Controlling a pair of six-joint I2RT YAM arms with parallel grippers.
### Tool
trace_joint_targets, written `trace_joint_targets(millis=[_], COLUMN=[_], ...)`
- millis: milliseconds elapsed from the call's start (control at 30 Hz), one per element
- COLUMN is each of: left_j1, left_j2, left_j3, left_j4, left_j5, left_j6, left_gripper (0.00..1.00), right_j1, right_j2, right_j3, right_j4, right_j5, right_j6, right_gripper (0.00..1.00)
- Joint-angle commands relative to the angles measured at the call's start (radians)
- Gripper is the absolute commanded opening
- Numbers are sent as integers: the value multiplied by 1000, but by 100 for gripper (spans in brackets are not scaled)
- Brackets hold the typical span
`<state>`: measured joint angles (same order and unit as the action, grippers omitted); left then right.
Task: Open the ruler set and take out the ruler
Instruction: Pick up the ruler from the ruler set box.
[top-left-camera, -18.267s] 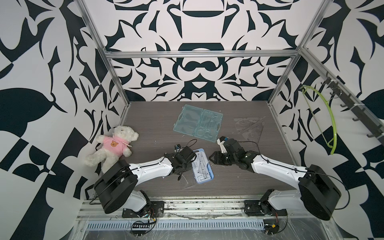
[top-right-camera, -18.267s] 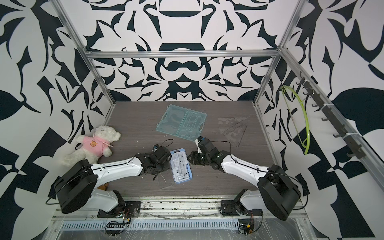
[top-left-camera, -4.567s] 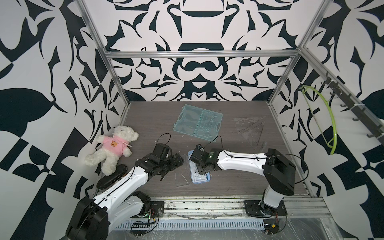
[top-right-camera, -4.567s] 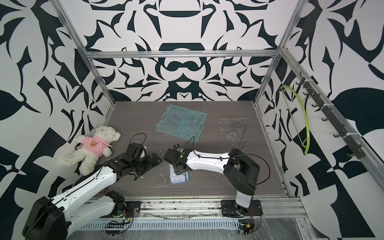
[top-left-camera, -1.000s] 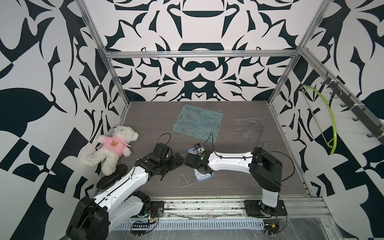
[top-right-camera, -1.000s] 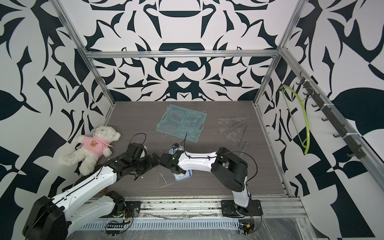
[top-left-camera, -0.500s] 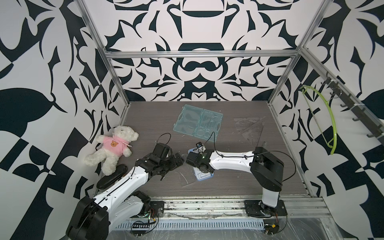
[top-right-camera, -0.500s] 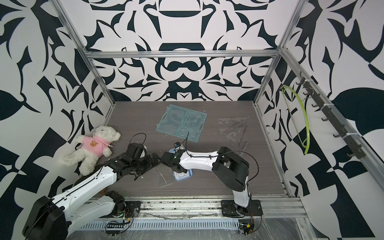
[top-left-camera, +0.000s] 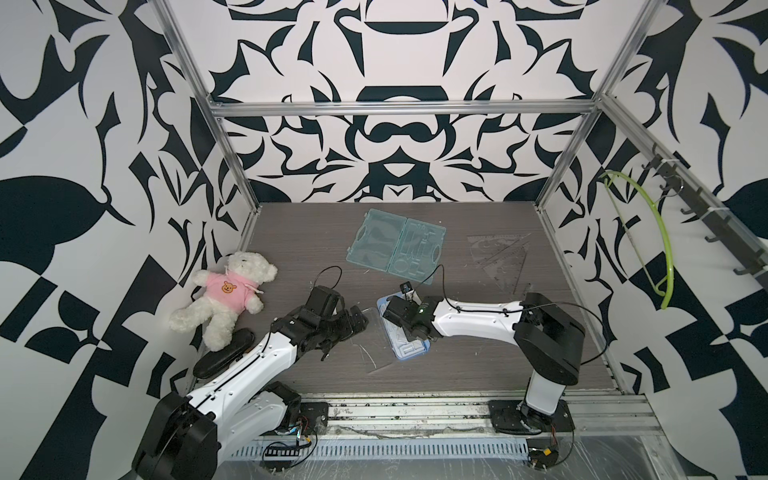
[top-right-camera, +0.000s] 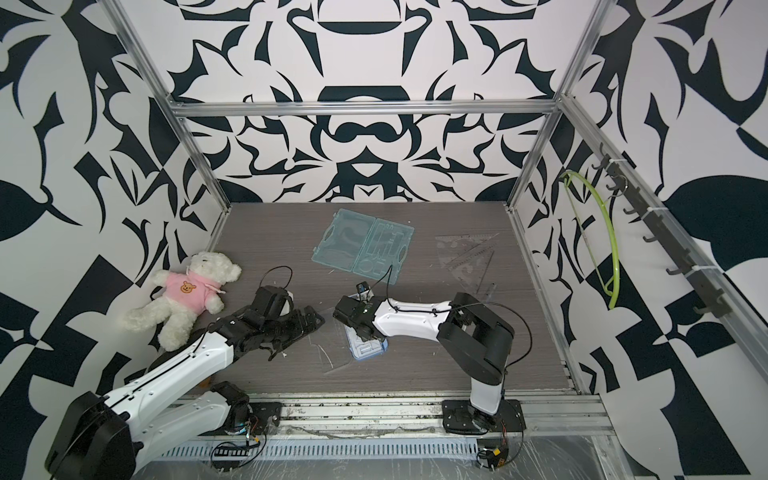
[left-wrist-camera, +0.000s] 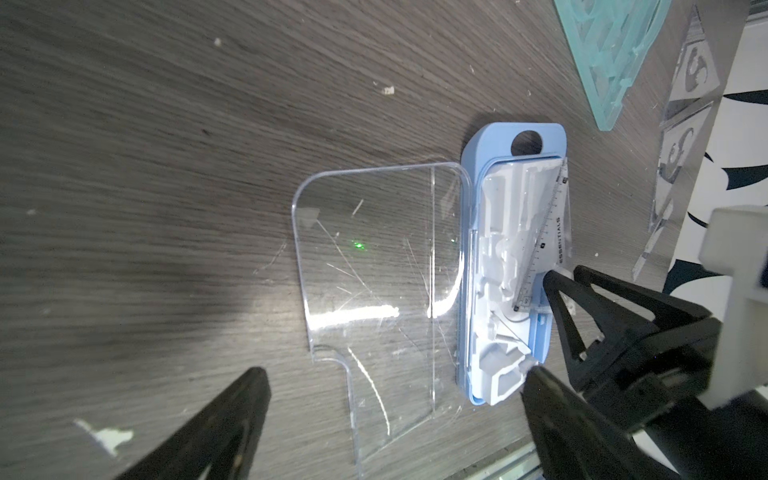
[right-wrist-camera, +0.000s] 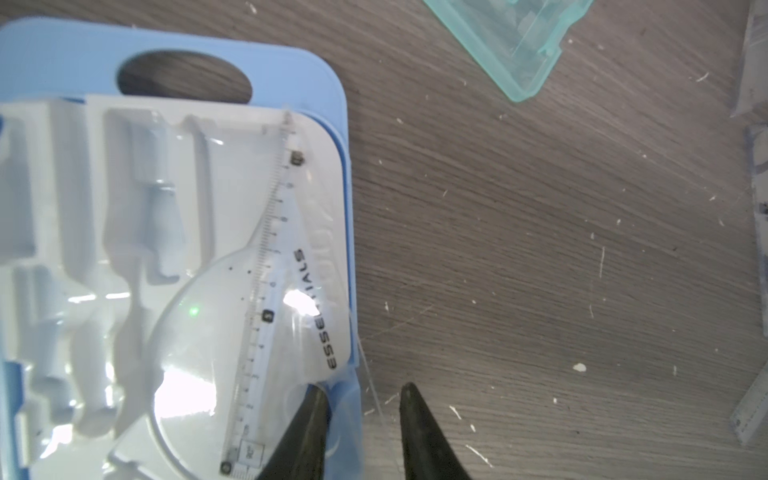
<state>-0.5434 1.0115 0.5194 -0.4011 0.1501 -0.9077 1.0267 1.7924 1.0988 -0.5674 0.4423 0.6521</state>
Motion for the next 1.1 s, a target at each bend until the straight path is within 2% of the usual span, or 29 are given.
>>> trace_joint_targets(millis=[0, 233, 400, 1067], left_j1=[-1, -3, -1, -2], left_j2=[5, 3, 5, 22], left_j3=[16, 18, 18, 22], left_j4=[-7, -8, -8, 0], left_j5=[2, 2, 2, 2], left_j6=[16, 17, 17, 22], left_gripper=[99, 99, 99, 99], right_j1=[-11, -19, -19, -25], right_j2=[-25, -34, -41, -120], right_j3=[-28, -42, -42, -13], right_j4=[28, 45, 43, 10], right_j5=[-42, -50, -44, -13], right_j6=[0, 0, -1, -7], right_gripper=[28, 18, 14, 12])
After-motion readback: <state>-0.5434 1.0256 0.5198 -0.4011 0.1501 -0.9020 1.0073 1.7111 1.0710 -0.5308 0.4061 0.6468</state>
